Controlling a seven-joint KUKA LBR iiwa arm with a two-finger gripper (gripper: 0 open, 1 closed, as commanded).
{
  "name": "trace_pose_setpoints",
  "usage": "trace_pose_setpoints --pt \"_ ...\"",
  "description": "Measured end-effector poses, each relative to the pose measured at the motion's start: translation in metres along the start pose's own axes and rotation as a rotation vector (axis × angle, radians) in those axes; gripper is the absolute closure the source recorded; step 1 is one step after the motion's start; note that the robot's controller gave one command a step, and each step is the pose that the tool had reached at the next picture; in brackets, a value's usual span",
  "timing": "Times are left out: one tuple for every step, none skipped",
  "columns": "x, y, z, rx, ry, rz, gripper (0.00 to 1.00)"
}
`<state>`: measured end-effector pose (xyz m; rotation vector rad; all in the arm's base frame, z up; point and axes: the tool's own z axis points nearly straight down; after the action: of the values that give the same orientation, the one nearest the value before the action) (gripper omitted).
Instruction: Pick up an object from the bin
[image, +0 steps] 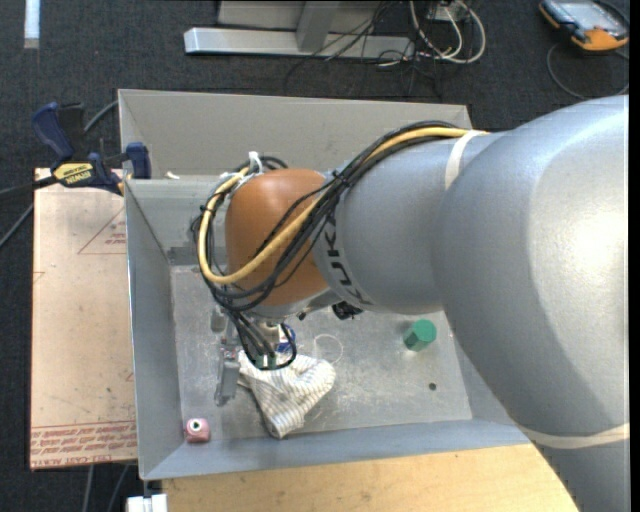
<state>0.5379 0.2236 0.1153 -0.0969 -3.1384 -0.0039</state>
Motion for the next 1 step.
trace_pose_setpoints --pt "0.0143 -0.0282 0.0174 0.001 -0.002 -0.062 0.0"
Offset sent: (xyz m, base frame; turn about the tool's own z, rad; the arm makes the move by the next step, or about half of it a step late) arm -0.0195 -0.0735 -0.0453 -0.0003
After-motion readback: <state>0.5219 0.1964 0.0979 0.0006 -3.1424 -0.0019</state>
